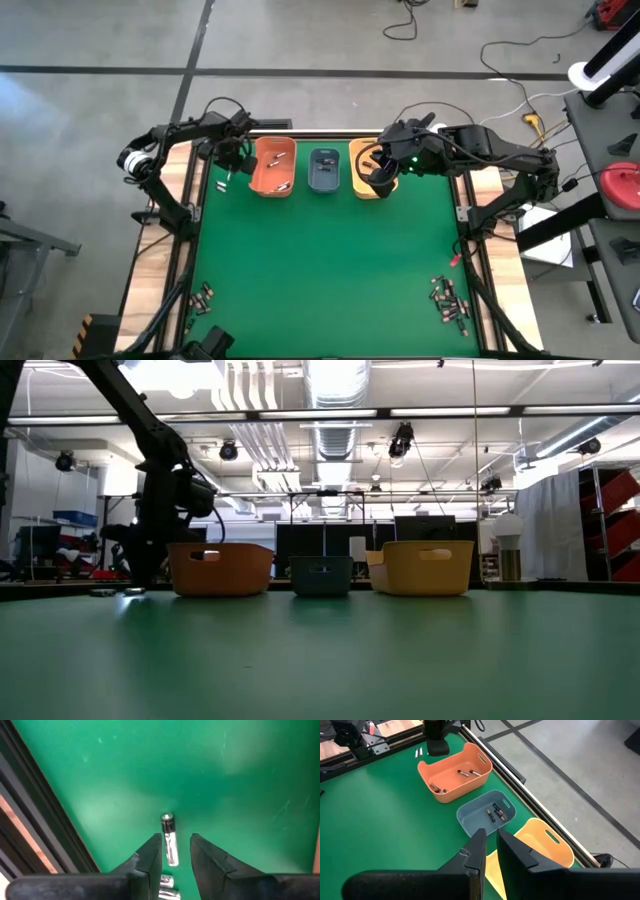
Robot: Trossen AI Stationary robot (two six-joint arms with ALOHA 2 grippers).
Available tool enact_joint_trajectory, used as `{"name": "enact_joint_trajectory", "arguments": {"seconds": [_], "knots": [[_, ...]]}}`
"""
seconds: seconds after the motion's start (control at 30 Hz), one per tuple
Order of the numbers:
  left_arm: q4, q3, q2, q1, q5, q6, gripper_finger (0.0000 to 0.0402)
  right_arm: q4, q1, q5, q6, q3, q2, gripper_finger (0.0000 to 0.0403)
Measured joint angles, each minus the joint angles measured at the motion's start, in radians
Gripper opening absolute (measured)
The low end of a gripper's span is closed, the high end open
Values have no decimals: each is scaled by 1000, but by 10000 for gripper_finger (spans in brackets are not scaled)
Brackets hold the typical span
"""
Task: Sort batteries
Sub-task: Put the silver battery into the orange bin
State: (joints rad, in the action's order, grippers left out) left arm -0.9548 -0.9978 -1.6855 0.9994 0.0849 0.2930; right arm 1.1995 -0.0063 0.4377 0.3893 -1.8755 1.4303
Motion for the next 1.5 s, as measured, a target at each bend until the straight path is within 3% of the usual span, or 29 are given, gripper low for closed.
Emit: {"name": "enact_joint_trajectory", "arguments": {"seconds": [0.27, 0.43, 0.77, 1.23, 1.5], "knots": [[7, 10, 0, -9, 1, 66, 77, 0, 0, 0, 0, 0, 0, 38], [78, 45, 0, -42, 88, 140, 77, 1, 2, -2, 0, 0, 0, 38], [143, 86, 4, -78, 160, 214, 77, 2, 2, -49, 4, 0, 0, 38], [223, 141, 27, -141, 165, 390, 77, 3, 2, -49, 4, 0, -4, 38], [248, 177, 48, -157, 131, 370, 65, 2, 2, -49, 3, 0, -4, 38]]}}
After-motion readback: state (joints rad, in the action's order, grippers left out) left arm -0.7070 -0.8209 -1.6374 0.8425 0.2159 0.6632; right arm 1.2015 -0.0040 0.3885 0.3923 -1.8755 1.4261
